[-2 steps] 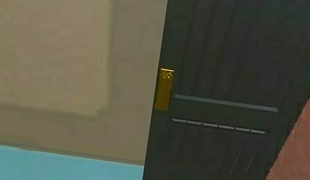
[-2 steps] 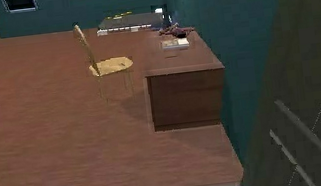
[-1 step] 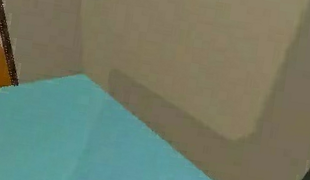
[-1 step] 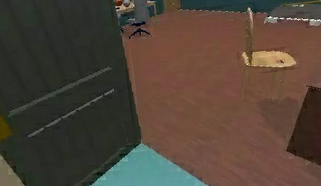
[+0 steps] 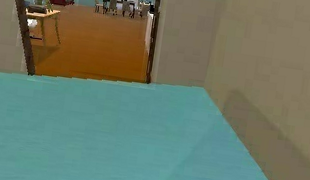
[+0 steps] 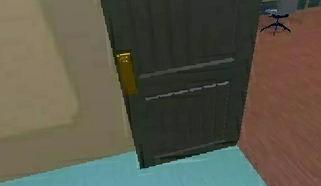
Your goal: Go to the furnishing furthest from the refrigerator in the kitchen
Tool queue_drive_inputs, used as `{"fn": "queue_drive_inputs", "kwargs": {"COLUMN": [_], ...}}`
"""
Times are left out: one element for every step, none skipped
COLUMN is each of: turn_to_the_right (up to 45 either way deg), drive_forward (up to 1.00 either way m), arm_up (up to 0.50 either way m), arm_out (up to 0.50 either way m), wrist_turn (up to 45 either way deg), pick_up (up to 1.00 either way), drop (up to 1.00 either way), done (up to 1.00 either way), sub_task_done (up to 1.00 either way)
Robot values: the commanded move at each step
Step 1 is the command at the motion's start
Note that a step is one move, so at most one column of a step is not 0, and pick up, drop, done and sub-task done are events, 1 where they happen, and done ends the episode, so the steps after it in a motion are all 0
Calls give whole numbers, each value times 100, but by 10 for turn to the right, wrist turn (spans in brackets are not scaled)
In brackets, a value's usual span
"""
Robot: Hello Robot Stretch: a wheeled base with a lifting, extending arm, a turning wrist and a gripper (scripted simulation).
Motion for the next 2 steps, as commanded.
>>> {"fn": "queue_drive_inputs", "kwargs": {"turn_to_the_right": [0, -180], "drive_forward": [30, 0], "arm_up": [0, 0], "arm_out": [0, 0], "wrist_turn": [0, 0], "pick_up": [0, 0], "drop": [0, 0], "done": [0, 0], "sub_task_done": [0, 0]}}
